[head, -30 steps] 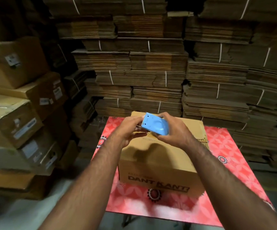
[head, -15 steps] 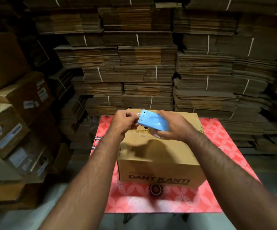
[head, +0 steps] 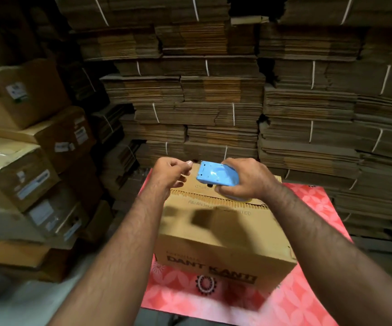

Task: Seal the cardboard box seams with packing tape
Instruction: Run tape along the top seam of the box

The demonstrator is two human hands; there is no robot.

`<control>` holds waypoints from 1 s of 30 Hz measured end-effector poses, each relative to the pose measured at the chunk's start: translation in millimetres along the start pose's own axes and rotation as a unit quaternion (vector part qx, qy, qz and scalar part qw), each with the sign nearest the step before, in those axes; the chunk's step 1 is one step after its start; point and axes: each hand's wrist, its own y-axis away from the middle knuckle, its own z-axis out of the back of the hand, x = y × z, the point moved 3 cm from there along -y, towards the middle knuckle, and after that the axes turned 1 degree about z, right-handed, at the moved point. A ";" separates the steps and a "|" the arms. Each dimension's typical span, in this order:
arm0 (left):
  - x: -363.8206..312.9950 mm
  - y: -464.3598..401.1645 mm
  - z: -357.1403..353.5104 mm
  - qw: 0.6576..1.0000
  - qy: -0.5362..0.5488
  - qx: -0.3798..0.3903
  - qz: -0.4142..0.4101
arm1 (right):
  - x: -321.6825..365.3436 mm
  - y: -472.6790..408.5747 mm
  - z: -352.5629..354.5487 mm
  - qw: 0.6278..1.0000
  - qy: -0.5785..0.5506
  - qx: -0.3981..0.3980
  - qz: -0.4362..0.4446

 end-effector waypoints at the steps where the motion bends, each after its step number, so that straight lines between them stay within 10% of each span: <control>1: 1.2 1.2 -2.5 1.000 -0.008 -0.021 0.001 | -0.1 -2.1 -2.0 1.000 -0.002 0.001 0.006; 19: 52.7 -53.3 59.7 0.975 -0.133 -0.160 0.083 | 12.2 -63.4 -41.3 0.986 0.014 0.161 0.030; 30: 107.4 -101.5 75.6 0.978 -0.131 -0.113 0.112 | 43.4 -113.4 -72.3 0.967 0.104 0.232 0.008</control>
